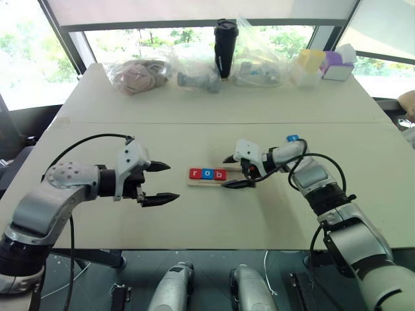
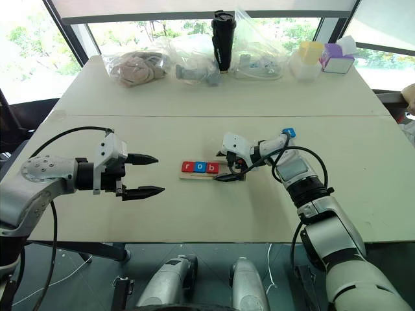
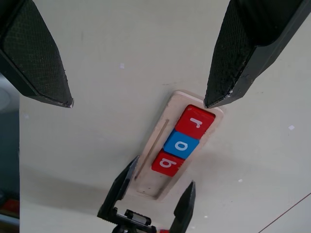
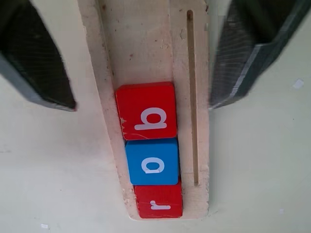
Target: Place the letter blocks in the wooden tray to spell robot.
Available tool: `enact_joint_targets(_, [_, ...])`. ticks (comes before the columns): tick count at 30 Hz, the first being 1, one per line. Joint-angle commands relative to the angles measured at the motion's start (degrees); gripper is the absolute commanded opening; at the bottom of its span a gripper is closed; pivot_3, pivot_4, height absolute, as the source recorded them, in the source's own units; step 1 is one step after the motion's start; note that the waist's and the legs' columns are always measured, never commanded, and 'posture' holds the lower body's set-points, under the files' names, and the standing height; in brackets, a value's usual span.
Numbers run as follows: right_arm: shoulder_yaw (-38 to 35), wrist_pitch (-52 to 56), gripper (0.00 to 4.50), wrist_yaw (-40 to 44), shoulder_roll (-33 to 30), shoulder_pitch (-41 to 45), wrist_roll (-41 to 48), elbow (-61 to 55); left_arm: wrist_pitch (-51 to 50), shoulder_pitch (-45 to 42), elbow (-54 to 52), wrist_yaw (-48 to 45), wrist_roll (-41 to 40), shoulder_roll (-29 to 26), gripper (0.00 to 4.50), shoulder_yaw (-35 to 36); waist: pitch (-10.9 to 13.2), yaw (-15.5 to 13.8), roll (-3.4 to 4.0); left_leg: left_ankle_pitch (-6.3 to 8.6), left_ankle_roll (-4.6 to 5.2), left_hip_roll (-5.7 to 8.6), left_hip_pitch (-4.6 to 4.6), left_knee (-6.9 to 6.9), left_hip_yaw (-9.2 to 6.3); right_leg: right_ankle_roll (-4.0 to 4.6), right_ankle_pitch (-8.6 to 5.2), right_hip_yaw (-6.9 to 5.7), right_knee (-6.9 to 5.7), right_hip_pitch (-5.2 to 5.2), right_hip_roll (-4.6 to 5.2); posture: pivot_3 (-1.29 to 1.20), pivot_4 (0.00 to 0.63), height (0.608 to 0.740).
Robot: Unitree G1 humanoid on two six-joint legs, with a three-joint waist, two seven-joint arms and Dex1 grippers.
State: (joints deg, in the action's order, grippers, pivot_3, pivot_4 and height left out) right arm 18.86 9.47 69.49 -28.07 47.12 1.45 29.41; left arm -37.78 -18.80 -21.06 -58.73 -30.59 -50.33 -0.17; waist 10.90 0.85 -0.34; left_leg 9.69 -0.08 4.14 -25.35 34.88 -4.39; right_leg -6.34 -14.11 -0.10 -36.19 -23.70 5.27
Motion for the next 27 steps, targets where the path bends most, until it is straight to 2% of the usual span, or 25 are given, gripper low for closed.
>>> enact_joint_targets(1, [-4.85,1.37,4.46,-1.14,-0.05,2.56,3.12,-4.71,0.83,-0.65,-1.62,0.17,-0.41,0.13,4.5,1.29,0.0,-0.03,0.0,0.0,0.0,0.0,0.0,0.0,0.0,0.0,0.0,0.0,0.0,0.0,0.0,0.0,0.15,0.74])
enact_joint_targets(6, [-11.9,7.0,4.46,-5.93,-0.4,3.37,7.56,-11.07,0.86,-0.61,-1.62,0.15,-0.49,0.18,4.5,1.37,0.0,-0.05,0.01,0.0,-0.01,0.0,0.0,0.0,0.0,-0.01,0.01,0.02,0.0,0.0,0.01,0.0,0.15,0.74])
enact_joint_targets(10, [-17.79,11.94,4.46,-13.45,-0.73,1.89,9.53,-15.28,0.89,-0.58,-1.78,0.13,-0.58,0.3,4.5,1.54,0.0,-0.23,0.01,0.01,-0.01,0.0,0.0,-0.02,-0.01,0.0,0.0,0.02,0.0,-0.01,0.03,0.0,0.15,0.74])
enact_joint_targets(13, [-25.12,26.58,4.46,-28.64,-0.68,-6.37,7.71,-23.86,-0.07,-1.18,-2.51,0.4,-2.71,1.05,4.5,3.0,-0.04,-0.73,-0.05,0.01,-0.02,0.02,-0.01,-0.01,-0.04,0.13,-0.07,0.01,0.0,0.01,0.16,0.0,0.15,0.74])
enact_joint_targets(18, [-31.22,47.84,4.46,-43.69,5.09,-13.19,8.42,-32.87,-0.16,-2.34,-1.96,0.28,-2.88,1.22,4.5,2.3,-0.04,-1.04,-0.03,0.01,-0.01,0.04,-0.03,-0.11,0.04,0.19,-0.09,0.09,-0.05,-0.12,0.23,0.0,0.15,0.74])
enact_joint_targets(21, [-29.2,46.87,4.46,-47.15,4.5,-15.26,5.64,-33.11,0.31,-3.19,-0.78,-0.26,-2.36,1.55,4.5,1.31,-0.04,-0.48,0.06,-0.04,0.03,0.01,-0.04,-0.12,0.08,0.25,-0.05,0.15,-0.13,-0.23,0.19,0.0,0.15,0.74])
enact_joint_targets(27, [-29.17,45.91,4.46,-50.55,4.82,-14.45,5.9,-28.41,1.61,-4.76,1.36,-0.74,-0.34,1.98,4.5,-0.76,-0.04,-0.05,0.06,-0.09,0.11,0.01,-0.03,-0.07,0.14,0.24,-0.05,0.14,-0.12,-0.16,0.12,0.0,0.15,0.74])
